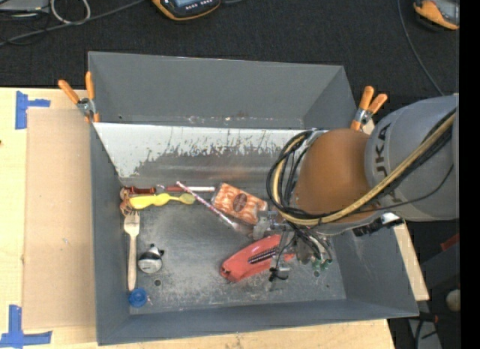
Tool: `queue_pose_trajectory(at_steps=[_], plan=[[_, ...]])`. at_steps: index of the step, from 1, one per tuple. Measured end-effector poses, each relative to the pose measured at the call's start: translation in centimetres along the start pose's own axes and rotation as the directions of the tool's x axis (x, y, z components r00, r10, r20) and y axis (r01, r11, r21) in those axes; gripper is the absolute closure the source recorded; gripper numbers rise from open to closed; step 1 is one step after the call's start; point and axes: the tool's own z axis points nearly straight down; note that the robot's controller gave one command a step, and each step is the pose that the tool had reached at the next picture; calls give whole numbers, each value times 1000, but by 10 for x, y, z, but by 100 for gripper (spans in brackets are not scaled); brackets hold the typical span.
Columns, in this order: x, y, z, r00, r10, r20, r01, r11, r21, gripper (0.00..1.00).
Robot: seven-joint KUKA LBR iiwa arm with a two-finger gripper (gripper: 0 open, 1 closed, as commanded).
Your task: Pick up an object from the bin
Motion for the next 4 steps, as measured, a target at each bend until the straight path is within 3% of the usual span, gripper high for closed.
queue_pose_trajectory(at_steps=[1,2,3,4], plan=[[-33,27,58,999,35,-7,-35,999,-2,0],[-39,23,53,1000,26,3,-26,1000,-2,100],[-39,23,53,1000,26,4,-26,1000,-2,100],[-41,16,-18,1000,-31,-3,31,1000,-1,100]])
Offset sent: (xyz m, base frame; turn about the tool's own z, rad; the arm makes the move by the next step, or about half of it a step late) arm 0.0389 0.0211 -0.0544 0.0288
